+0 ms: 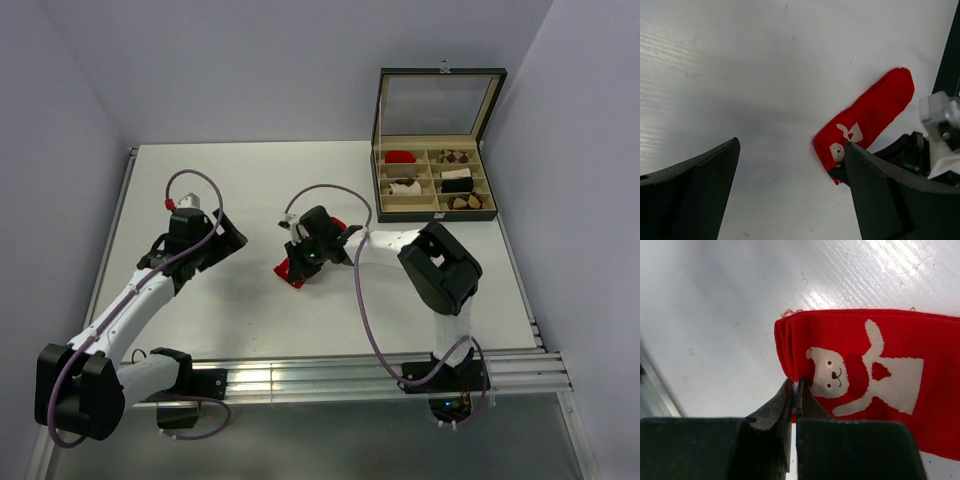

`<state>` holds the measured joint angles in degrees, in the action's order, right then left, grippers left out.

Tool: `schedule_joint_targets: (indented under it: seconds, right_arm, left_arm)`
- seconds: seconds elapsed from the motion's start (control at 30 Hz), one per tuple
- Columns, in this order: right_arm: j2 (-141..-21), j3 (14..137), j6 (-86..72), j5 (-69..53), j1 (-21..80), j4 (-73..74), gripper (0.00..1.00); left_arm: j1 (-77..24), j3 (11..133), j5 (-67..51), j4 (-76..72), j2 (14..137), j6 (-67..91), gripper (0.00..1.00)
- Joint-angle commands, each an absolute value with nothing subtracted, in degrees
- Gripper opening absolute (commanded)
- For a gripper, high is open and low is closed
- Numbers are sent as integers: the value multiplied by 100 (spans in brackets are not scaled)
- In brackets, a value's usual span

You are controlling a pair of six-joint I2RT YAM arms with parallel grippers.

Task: Roll the socks
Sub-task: Roll the sock at the center of the board.

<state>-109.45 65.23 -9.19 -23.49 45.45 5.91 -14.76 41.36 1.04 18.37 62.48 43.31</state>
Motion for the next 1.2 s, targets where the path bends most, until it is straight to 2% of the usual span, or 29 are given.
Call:
schedule_joint_targets:
  seconds: [0.0, 0.13, 0.33, 0.57, 0.73, 1.17]
  right_arm:
    - [-10986, 6337, -1721, -4076, 4124, -289, 0]
    - [-11319, 6162, -2520, -5008, 3728, -1203, 0]
    - [-11776, 6223, -2873, -5510, 3472, -1494, 0]
    - [-12278, 6284, -3243, -5555, 3331, -1512, 0]
    - [-12427, 6258, -3358, -5599, 3261, -1609, 0]
    - [-12489, 6363, -3270, -5449, 3261, -1345, 0]
  left_arm:
    - [-1661, 3982, -237, 1310, 6415, 4719, 91]
    - [-1985, 3920, -255, 1151, 6749, 4886, 89]
    - [-2267, 3911, -316, 976, 7391, 4939, 80]
    - [-2434, 4025, -413, 975, 8102, 4852, 66]
    - [-2548, 4069, -501, 949, 8358, 4816, 61]
    - [-2681, 4148, -518, 747, 8841, 4878, 57]
